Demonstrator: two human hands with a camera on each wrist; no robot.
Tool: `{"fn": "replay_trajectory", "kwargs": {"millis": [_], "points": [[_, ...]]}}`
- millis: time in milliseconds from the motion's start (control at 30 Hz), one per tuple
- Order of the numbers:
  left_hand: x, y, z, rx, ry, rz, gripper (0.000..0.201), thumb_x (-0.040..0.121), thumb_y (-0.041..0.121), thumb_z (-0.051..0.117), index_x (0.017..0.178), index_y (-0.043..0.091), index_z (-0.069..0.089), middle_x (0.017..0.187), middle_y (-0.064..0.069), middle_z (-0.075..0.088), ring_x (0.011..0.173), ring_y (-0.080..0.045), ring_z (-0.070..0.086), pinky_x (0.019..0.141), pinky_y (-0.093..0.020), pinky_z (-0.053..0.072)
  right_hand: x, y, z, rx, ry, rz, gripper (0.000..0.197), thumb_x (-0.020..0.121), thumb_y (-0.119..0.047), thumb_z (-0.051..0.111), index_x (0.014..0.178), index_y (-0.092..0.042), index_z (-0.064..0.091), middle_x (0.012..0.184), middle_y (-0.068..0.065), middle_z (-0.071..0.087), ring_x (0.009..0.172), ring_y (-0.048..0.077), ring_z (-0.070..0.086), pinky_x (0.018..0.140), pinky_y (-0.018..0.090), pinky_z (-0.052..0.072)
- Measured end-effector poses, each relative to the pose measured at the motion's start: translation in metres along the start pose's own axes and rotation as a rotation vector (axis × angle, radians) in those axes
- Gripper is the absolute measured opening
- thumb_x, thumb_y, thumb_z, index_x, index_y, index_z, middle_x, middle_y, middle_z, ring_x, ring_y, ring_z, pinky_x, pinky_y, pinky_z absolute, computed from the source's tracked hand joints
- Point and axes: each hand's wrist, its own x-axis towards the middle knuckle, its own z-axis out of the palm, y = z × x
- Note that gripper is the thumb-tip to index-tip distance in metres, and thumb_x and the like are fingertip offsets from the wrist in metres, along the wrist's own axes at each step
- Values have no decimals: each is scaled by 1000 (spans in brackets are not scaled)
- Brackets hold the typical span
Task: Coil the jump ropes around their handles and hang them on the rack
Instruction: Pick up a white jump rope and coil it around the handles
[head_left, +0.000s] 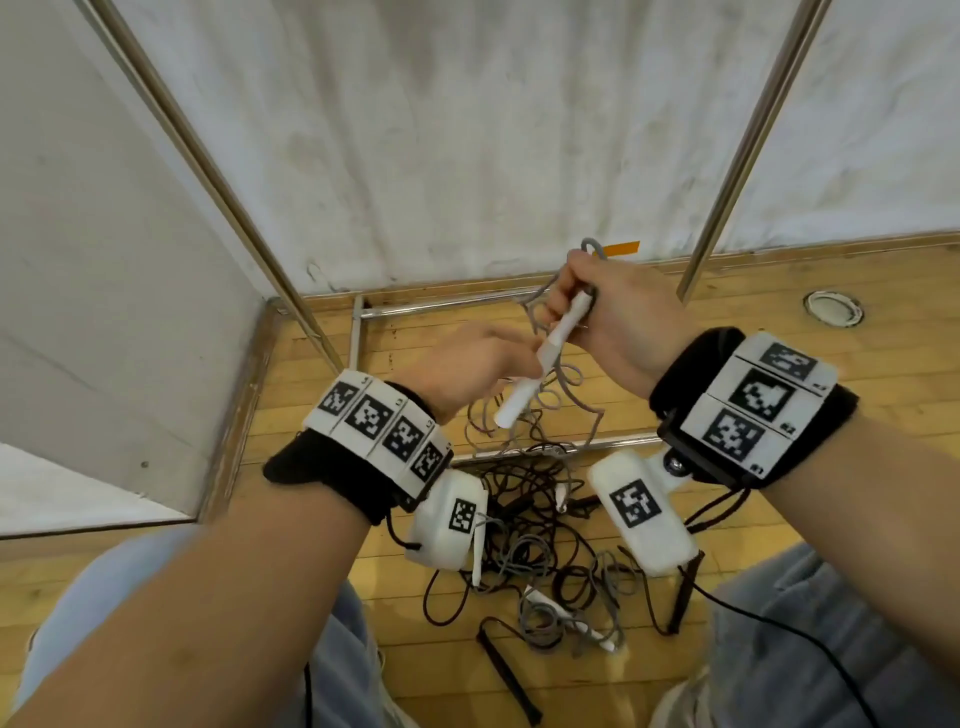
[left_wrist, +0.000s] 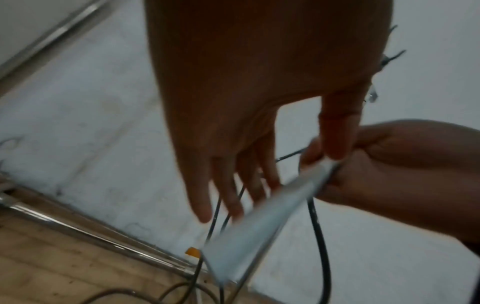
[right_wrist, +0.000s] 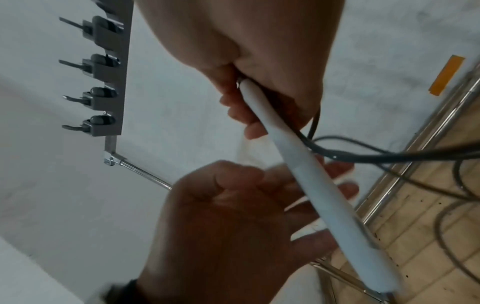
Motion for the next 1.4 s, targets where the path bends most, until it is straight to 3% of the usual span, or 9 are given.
{"fn": "replay_trajectory", "kwargs": {"millis": [167,400,600,700,833,1000,1067,1233,1400], "points": [[4,-4,17,145,19,228,20,84,28,68,92,9,68,86,-8,69,82,-22,64,88,-47,48,-6,-9,7,-21,-1,-54,31,96,-13,39,66,-9,47,62,6,52,73,26,47,74,38,41],[17,-11,12,279,156,257,21,95,29,56,76,19,57,57,5,59,48,-5,56,50,-18,45,2,-6,-7,-160,-11,-36,30,98,-32,42,88,-9,58,86,8,60,83,22,56,84,39,45],[22,-4,-16,-164,330,266,23,98,23,52,78,13,56,50,7,53,45,-12,51,49,-27,41,-3,34,-19,-740,-434,251,22,89,-36,58,108,-24,62,114,-7,61,107,9,54,93,34,39],[20,1,-26,-390,365,279,24,99,20,51,78,10,56,54,4,48,42,-11,47,44,-22,40,-7,53,-13,-1085,-490,173,22,98,-27,47,104,-17,66,94,-11,60,84,1,56,75,21,40],[19,4,-33,-549,375,238,28,100,20,49,74,10,52,48,3,48,41,-11,44,42,-21,39,-3,49,-9,-841,-319,115,22,97,-20,48,81,-15,62,81,-1,67,64,2,62,60,15,50],[9,2,-30,-447,270,230,25,99,18,50,75,8,53,53,2,54,40,-14,43,42,-23,37,4,42,1,-776,-187,-1,37,85,-32,66,115,-18,51,99,-2,59,79,17,64,72,33,55],[6,5,-30,-433,245,255,25,99,17,49,76,8,53,53,2,55,39,-14,42,42,-23,36,3,42,10,-765,-219,-16,11,92,-23,56,98,-14,59,88,-1,63,72,16,63,66,31,53],[5,6,-42,-540,345,314,26,100,21,47,79,9,55,56,2,56,45,-12,43,45,-21,37,4,35,12,-792,-333,92,25,98,-15,46,77,-11,59,74,4,66,56,8,61,54,16,51],[6,-9,-36,-272,237,289,15,87,26,67,78,14,67,58,4,52,51,-13,45,48,-21,39,17,-1,4,-55,-65,53,26,99,-14,43,78,-5,55,59,8,64,51,14,65,49,20,53]]}}
